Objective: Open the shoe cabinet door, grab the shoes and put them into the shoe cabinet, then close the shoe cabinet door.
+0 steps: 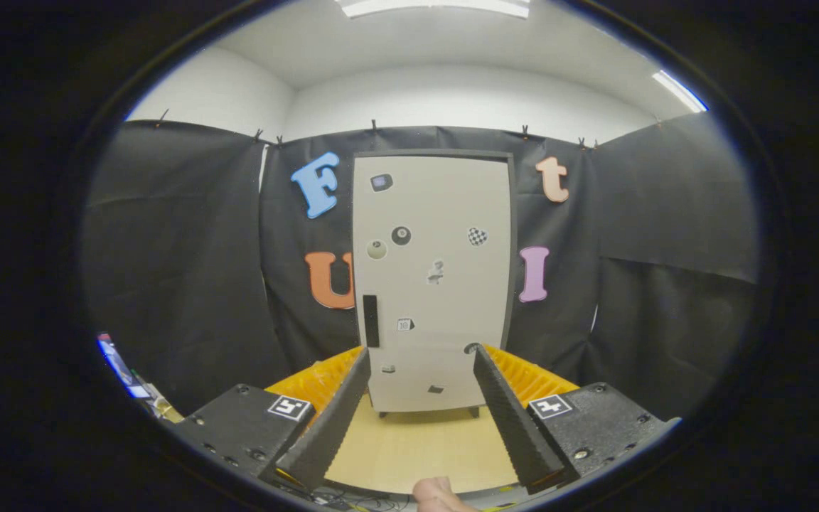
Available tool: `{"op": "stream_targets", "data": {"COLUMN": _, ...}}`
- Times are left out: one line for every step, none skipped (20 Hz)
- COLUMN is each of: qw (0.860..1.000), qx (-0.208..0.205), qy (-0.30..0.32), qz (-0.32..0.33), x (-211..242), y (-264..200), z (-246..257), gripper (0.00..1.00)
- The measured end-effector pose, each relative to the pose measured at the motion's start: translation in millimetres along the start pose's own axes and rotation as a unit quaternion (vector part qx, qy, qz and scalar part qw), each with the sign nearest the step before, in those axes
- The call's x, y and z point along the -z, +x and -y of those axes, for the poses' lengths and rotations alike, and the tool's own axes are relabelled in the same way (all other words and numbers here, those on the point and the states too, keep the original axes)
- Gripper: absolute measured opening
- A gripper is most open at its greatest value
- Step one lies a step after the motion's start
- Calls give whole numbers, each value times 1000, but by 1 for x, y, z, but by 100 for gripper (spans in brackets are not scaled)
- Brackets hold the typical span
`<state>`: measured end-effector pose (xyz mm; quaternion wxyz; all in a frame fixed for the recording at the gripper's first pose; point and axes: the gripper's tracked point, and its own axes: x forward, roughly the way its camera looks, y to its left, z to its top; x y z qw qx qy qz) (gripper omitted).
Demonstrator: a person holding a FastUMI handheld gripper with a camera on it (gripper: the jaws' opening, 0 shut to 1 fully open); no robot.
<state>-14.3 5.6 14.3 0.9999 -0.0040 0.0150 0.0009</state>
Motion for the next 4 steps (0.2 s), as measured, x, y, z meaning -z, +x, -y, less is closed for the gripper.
{"op": "stream_targets", "data": {"qw": 1000, "qx": 1, "qy": -1, "qz": 1, "x": 0, "y": 1, "z": 0, "gripper": 97}}
{"op": "stream_targets", "data": {"qw": 1000, "qx": 0, "qy": -2, "qz": 4, "x": -1, "y": 2, "z": 0, "gripper": 97}}
{"op": "stream_targets", "data": {"qw": 1000, "qx": 0, "qy": -3, "qz": 6, "x": -1, "y": 4, "z": 0, "gripper": 97}}
{"op": "stream_targets", "data": {"qw": 1000, "qx": 1, "qy": -2, "qz": 6, "x": 0, "y": 5, "z": 1, "gripper": 97}}
